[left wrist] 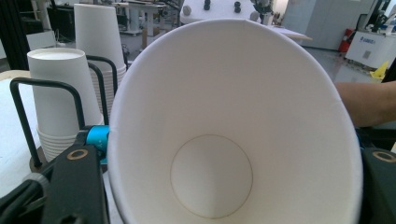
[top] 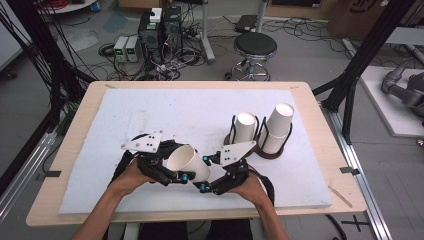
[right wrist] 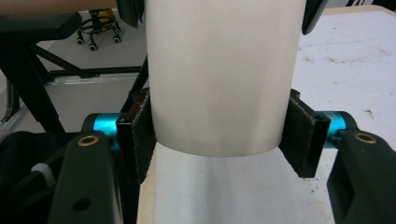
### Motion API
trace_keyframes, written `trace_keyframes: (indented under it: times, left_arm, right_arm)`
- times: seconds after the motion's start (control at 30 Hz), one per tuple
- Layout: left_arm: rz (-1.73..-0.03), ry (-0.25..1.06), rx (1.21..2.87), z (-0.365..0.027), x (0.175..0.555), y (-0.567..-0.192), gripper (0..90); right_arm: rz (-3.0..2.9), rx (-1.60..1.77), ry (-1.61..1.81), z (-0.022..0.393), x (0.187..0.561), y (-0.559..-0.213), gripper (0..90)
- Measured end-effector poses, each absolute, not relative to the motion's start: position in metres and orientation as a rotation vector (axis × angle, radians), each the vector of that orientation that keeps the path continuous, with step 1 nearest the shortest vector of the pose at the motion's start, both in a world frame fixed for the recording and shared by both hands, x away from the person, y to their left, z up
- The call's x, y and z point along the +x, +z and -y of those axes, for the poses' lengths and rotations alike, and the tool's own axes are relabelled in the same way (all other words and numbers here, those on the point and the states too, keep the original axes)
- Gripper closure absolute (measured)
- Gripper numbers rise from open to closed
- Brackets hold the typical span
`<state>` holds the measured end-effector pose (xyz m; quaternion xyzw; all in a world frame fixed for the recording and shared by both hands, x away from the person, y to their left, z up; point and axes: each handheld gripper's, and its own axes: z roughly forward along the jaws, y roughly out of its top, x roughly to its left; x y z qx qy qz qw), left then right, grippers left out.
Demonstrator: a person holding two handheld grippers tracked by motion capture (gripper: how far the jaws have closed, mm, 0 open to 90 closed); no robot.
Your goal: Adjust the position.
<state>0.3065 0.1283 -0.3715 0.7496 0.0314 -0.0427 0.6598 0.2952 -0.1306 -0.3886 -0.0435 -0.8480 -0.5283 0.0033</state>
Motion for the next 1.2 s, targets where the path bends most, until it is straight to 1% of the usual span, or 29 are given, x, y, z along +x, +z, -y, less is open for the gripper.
trace_keyframes:
  times: [0.07, 0.1, 0.17, 0.23, 0.27, 0.63, 0.8, 1.2]
  left_arm:
    - [-0.075, -0.092, 1.705, -0.128, 0.306, -0.372, 30.2]
    - [-0.072, -0.090, 1.710, -0.128, 0.306, -0.372, 30.3]
    - [-0.071, -0.088, 1.710, -0.127, 0.306, -0.372, 30.3]
    - [-0.070, -0.085, 1.709, -0.128, 0.306, -0.372, 30.4]
    - [-0.073, -0.085, 1.710, -0.128, 0.306, -0.372, 30.4]
    - [-0.071, -0.077, 1.714, -0.128, 0.306, -0.372, 30.5]
    - [-0.080, -0.066, 1.714, -0.130, 0.306, -0.371, 30.7]
    - [-0.124, -0.001, 1.754, -0.137, 0.307, -0.362, 30.4]
  right_arm:
    - [2.669, -0.144, -1.654, 0.129, 0.295, -0.389, 33.5]
    - [2.667, -0.142, -1.647, 0.129, 0.295, -0.389, 26.7]
    - [2.691, -0.176, -1.640, 0.127, 0.294, -0.389, 18.8]
    - [2.695, -0.173, -1.648, 0.126, 0.294, -0.388, 17.5]
    - [2.694, -0.179, -1.648, 0.126, 0.294, -0.388, 14.6]
    - [2.694, -0.199, -1.653, 0.127, 0.293, -0.388, 14.4]
    - [2.708, -0.223, -1.644, 0.135, 0.291, -0.388, 14.5]
    - [2.722, -0.504, -1.765, 0.186, 0.281, -0.393, 14.6]
